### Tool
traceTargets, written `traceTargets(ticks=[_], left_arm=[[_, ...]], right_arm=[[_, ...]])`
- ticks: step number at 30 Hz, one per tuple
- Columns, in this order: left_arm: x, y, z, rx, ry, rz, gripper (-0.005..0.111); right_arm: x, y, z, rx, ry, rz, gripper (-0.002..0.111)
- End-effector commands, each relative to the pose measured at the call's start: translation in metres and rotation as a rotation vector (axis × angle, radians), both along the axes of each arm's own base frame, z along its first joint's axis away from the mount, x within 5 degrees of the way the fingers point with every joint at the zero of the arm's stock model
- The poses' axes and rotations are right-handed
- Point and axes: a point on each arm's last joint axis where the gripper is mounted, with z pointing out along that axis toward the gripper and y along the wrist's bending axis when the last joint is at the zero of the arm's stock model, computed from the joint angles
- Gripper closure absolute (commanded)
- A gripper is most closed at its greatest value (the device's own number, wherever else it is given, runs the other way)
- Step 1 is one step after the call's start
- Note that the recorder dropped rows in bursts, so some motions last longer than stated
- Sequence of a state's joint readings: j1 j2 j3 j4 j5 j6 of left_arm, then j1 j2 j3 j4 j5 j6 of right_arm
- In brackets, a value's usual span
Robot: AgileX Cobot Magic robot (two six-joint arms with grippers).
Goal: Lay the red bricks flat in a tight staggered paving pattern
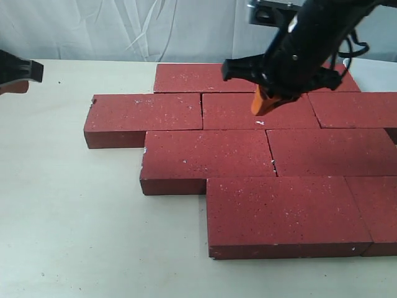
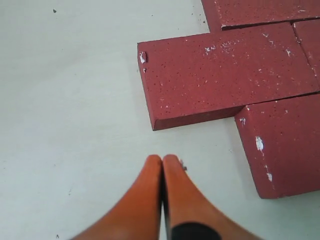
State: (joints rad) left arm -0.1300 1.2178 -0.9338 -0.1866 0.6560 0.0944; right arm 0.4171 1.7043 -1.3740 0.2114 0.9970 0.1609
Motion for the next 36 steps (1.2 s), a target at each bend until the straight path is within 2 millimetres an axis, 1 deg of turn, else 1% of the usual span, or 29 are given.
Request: traceTargets(ticks=[1,5,11,14,19,24,27,30,33,36], left_arm=[[-0.020,0.001,0.001,-0.016,-0.019,0.004,0.107],[-0.034,0.002,0.001,-0.047,-0.035,0.010,0.107],[-0.049,0.003,0.000,-0.062,-0.065,0.015,0.107],[-0.057,0.005,0.000,-0.070,-0.113,0.023,0.107],[-0.076,0.008,0.006,-0.094,-0.215,0.036,0.107],[-0.096,0.011,0.012,-0.107,-0.315,0.040,0.107],[-0.105,0.013,0.013,-0.101,-0.331,0.036,0.107],[-0.109,0.014,0.014,-0.088,-0.335,0.029,0.107],[-0.110,0.014,0.014,-0.088,-0.339,0.029,0.107],[-0.110,0.014,0.014,-0.088,-0.339,0.029,0.107]], right_arm=[[-0.020,-0.039,0.007,-0.049,-0.057,-0.058,0.109],[-0.046,-0.063,0.013,-0.142,-0.122,-0.078,0.109],[-0.085,-0.090,0.028,-0.188,-0.260,-0.229,0.109],[-0.106,-0.100,0.031,-0.175,-0.325,-0.260,0.109],[-0.146,-0.113,0.037,-0.117,-0.450,-0.268,0.109],[-0.186,-0.128,0.037,-0.064,-0.612,-0.269,0.109],[-0.205,-0.135,0.035,-0.040,-0.699,-0.269,0.109],[-0.217,-0.140,0.032,-0.031,-0.781,-0.258,0.109],[-0.225,-0.142,0.028,-0.021,-0.789,-0.264,0.109],[-0.228,-0.144,0.030,-0.013,-0.806,-0.266,0.109]])
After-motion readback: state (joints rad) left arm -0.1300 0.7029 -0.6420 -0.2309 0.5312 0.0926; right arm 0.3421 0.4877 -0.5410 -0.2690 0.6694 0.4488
